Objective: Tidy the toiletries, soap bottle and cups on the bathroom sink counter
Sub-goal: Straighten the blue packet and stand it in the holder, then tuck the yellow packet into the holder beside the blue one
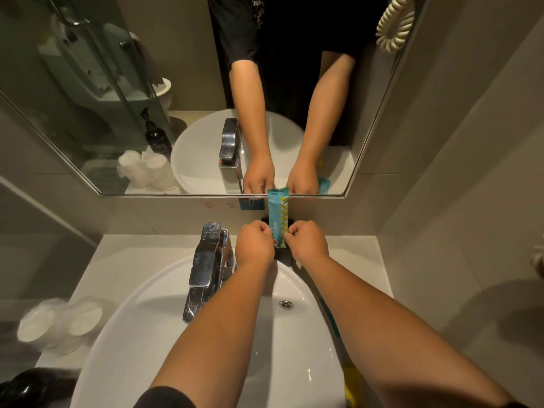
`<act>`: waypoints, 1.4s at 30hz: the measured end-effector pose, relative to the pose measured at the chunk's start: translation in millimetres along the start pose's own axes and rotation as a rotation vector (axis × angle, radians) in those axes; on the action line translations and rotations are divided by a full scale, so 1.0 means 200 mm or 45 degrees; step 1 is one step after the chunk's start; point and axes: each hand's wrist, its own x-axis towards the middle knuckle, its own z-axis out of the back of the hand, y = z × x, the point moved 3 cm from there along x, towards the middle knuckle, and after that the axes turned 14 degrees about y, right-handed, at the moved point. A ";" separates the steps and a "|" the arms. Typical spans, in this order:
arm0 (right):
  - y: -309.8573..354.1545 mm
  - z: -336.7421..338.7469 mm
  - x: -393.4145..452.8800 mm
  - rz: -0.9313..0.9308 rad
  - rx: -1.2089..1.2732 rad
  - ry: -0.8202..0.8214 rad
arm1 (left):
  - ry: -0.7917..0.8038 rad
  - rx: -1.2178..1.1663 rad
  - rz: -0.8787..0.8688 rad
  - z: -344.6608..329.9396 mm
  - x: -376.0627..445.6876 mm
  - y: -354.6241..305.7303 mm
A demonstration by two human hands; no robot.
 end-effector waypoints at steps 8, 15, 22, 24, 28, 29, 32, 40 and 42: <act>0.02 0.10 -0.07 0.097 -0.004 -0.027 | -0.033 0.097 -0.027 0.04 -0.11 -0.02; -0.07 0.27 -0.32 0.082 -0.101 -0.131 | -0.023 0.801 -0.595 -0.05 -0.42 0.03; -0.51 0.25 -0.74 -0.217 -0.055 -0.168 | 0.184 1.257 -1.045 -0.15 -0.42 0.22; -0.64 0.18 -0.88 -0.346 -0.035 -0.097 | 0.248 1.332 -1.087 -0.16 -0.39 0.27; -0.80 -0.05 -1.11 -0.536 -0.017 -0.025 | 0.329 1.387 -1.124 -0.19 -0.33 0.32; -0.82 -0.10 -1.15 -0.577 -0.016 0.001 | 0.337 1.376 -1.120 -0.19 -0.33 0.32; -0.83 -0.25 -1.21 -0.647 -0.008 0.074 | 0.355 1.343 -1.101 -0.20 -0.33 0.33; -0.81 -0.32 -1.17 -0.693 0.284 0.145 | 0.361 1.312 -1.099 -0.20 -0.34 0.34; -0.81 -0.28 -1.16 -0.652 0.456 0.105 | 0.354 1.312 -1.092 -0.20 -0.34 0.34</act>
